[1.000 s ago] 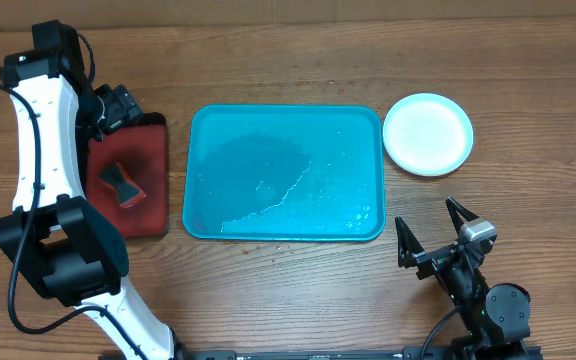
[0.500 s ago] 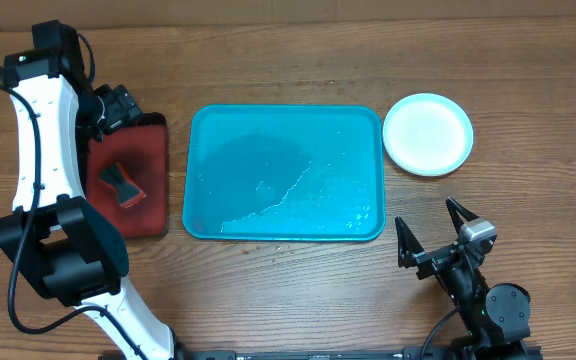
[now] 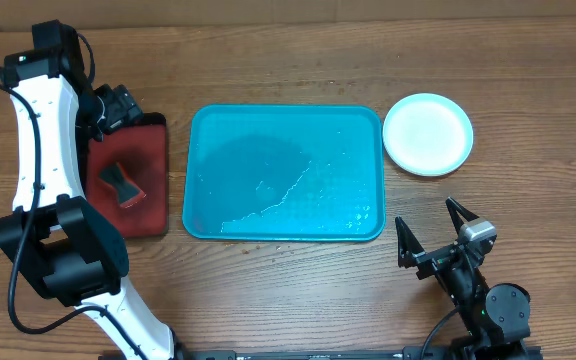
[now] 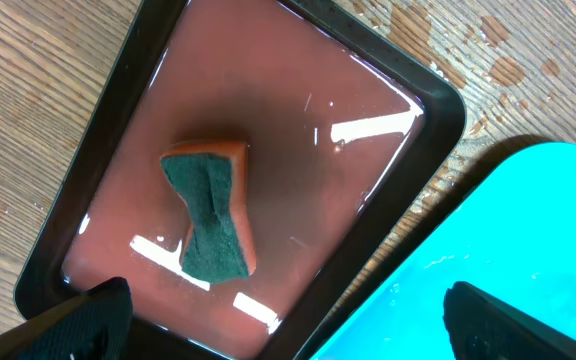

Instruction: Clean dirty plates on tray and stack at the side

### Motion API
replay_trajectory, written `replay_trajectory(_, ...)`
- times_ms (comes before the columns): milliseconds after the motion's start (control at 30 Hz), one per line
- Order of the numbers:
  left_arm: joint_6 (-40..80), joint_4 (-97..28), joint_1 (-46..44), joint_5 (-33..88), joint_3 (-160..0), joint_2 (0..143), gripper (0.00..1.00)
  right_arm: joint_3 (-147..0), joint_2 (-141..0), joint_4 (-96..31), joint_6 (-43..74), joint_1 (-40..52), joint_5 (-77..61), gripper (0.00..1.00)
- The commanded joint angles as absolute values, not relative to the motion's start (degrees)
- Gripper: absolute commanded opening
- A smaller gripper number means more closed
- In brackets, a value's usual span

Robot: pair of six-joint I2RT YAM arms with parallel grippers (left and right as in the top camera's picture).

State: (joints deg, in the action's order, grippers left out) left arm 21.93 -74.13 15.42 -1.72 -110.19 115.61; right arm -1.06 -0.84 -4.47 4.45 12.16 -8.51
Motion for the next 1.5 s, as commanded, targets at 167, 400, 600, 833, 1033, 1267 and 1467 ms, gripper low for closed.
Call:
replay_trajectory(167, 20.9, -75.0, 15.8, -1.9, -110.7, 115.2, 1.00, -0.5, -0.2, -4.2, 4.5, 12.4, -7.7, 1.00)
replay_trajectory(400, 20.1, -76.2, 15.4, -2.9, -110.0, 107.2, 1.00, -0.5, -0.2, -4.2, 4.5, 12.4, -7.7, 1.00)
replay_trajectory(600, 17.5, -67.3, 14.9, -3.5, -101.4, 92.7, 1.00, -0.5, -0.2, -4.2, 4.5, 12.4, -7.7, 1.00)
replay_trajectory(833, 10.3, -56.4, 12.8, -0.1, -79.2, 73.9, 1.00, -0.5, -0.2, -4.2, 4.5, 12.4, -7.7, 1.00)
replay_trajectory(1033, 4.0, -41.0, 7.3, 4.5, -56.4, 54.0, 1.00, -0.5, -0.2, -4.2, 4.5, 12.4, -7.7, 1.00)
replay_trajectory(1267, 4.0, -41.8, 5.8, 3.5, -43.0, 33.2, 1.00, -0.5, -0.2, -4.1, 4.5, 12.4, -7.7, 1.00)
replay_trajectory(1467, 3.8, -36.1, 5.5, 4.2, -35.4, 25.5, 1.00, -0.5, -0.2, -4.2, 4.5, 12.4, -7.7, 1.00)
